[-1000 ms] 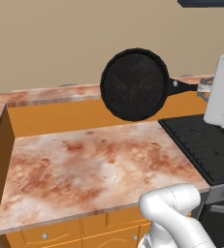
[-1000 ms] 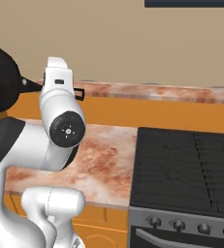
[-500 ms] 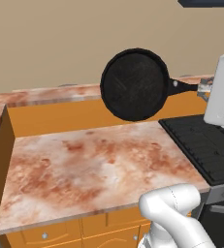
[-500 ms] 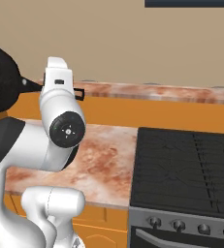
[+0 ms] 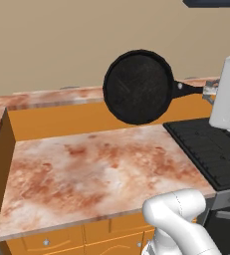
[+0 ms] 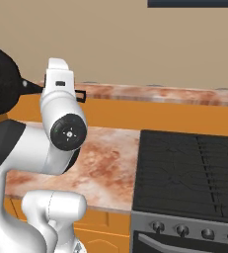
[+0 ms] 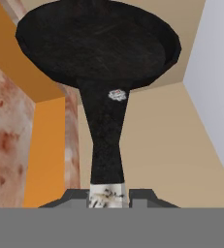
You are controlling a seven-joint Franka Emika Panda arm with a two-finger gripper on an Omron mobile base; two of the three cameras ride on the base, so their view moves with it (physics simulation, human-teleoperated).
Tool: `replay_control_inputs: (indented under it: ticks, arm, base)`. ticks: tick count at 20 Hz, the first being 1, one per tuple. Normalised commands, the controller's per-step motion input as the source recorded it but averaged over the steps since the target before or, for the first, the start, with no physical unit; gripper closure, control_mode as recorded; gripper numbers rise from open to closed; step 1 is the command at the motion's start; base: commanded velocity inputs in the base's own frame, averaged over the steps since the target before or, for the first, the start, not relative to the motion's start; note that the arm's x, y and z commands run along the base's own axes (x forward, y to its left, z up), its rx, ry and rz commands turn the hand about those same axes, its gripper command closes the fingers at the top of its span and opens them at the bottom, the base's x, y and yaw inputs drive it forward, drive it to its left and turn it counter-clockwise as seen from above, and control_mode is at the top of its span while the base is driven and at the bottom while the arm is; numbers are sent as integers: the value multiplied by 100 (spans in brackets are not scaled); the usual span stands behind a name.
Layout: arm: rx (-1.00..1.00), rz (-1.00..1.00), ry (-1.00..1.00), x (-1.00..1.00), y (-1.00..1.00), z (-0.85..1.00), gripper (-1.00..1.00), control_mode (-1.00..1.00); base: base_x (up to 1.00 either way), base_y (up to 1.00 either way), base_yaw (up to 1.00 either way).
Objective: Pick the pan from the cabinet and place it on the stove. Then turn on the stove burner for the pan.
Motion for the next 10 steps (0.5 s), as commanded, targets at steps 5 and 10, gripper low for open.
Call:
replay_control_inputs:
  ticks: [5, 10]
  arm:
    - [0, 0, 0, 0, 0, 0, 100, 100]
    - [0, 0, 0, 0, 0, 0, 100, 100]
  base:
    - [5, 1, 0]
    - [6, -11, 0]
